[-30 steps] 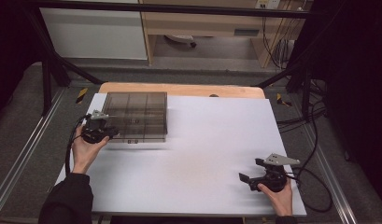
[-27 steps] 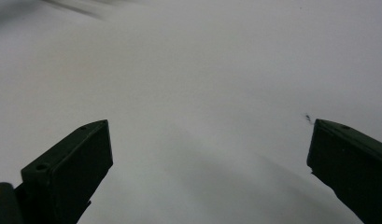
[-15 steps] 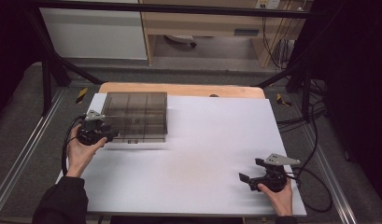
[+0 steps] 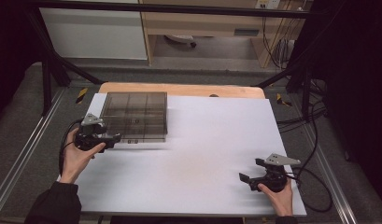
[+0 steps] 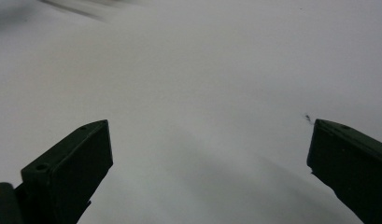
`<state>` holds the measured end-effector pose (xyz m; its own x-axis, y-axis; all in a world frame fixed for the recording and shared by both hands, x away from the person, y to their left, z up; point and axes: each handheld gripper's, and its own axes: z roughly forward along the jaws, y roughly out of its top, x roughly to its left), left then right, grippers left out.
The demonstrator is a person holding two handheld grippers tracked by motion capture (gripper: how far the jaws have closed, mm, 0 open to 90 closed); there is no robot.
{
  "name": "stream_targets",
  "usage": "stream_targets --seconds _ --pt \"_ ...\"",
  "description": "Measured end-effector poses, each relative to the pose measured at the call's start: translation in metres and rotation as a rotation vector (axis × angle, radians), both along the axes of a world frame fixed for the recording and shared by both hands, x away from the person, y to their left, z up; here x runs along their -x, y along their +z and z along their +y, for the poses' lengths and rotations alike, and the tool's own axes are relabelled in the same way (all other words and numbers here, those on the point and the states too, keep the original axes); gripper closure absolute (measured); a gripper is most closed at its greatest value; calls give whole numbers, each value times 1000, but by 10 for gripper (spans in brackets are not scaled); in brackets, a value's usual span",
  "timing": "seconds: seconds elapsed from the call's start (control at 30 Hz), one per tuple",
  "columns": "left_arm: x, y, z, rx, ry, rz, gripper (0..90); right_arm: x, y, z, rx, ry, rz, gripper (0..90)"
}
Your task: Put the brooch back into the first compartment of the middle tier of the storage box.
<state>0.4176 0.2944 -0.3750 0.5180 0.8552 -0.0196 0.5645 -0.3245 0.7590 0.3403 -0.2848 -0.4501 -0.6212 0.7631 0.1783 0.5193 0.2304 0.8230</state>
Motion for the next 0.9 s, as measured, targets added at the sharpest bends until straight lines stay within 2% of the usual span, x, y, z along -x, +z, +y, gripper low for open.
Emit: stream_targets --seconds 0.33,0.5,0.9 --pt "15 1 -2 18 -48 -16 160 0 0 0 -2 0 1 5" --pt "23 1 -5 21 -66 -40 97 0 0 0 -3 1 2 6" --pt "39 -15 -8 36 -83 -51 47 -1 0 1 -3 3 8 5"
